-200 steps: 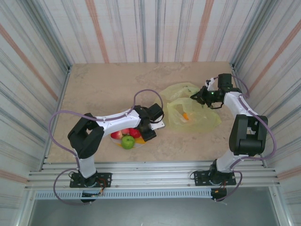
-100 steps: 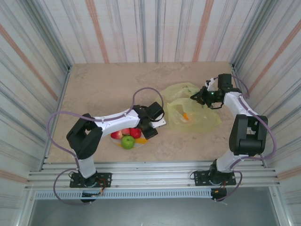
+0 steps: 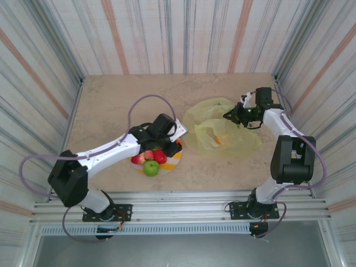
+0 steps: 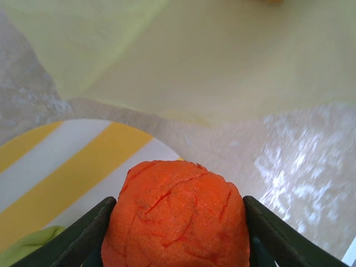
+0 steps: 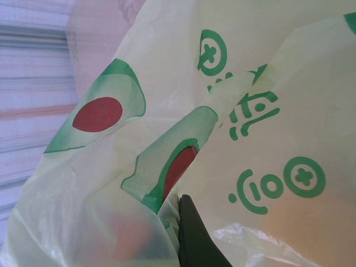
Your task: Place the fruits into the plastic bag
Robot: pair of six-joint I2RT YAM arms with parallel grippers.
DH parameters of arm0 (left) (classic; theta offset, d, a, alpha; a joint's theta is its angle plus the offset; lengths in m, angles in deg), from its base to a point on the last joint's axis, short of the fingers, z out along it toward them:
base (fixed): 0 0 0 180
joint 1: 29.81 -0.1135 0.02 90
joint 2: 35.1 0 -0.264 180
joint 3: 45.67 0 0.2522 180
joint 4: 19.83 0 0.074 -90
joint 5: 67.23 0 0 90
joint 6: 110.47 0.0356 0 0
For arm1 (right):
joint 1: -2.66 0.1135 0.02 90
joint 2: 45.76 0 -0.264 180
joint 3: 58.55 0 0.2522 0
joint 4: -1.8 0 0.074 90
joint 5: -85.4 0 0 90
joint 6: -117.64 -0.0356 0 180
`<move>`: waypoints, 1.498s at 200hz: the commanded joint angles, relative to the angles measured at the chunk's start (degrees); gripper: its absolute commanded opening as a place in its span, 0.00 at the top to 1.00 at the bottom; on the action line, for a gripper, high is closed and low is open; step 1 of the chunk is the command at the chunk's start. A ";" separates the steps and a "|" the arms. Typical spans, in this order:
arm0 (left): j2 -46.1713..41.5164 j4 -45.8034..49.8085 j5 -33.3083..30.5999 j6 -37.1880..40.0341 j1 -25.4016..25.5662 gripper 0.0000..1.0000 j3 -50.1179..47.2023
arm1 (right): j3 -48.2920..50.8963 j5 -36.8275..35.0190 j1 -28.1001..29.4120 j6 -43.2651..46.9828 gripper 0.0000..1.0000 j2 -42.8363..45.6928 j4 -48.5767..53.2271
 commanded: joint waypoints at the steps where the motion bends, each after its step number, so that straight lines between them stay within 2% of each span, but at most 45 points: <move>1: -1.53 -11.02 7.44 -6.58 -1.44 0.41 -2.06 | 1.23 2.20 0.67 -0.91 1.00 1.92 -0.84; 27: 2.17 -12.79 10.45 -8.05 -1.26 0.41 0.84 | 1.84 3.55 1.42 -2.46 1.00 1.90 -2.56; 97: 17.71 -15.41 11.88 -9.04 0.17 0.41 11.60 | 4.56 7.57 3.05 -9.84 1.00 2.24 -9.94; 147: 24.77 -19.75 11.07 -12.02 4.63 0.38 17.12 | 9.29 7.18 4.78 -19.41 1.00 4.83 -18.78; 189: 26.76 -23.86 10.46 -14.97 6.77 0.36 16.65 | 12.33 4.85 6.83 -26.07 1.00 5.87 -25.40; 245: 28.75 -28.45 -2.13 -25.14 4.92 0.35 15.22 | 15.49 3.72 8.24 -33.07 1.00 6.36 -32.34; 274: 28.89 -33.07 -8.14 -29.70 3.91 0.34 13.22 | 15.08 4.28 8.30 -32.12 1.00 6.22 -31.72; 299: 30.17 -35.39 -11.83 -31.51 3.86 0.33 14.17 | 12.75 5.89 8.65 -27.56 1.00 4.83 -27.17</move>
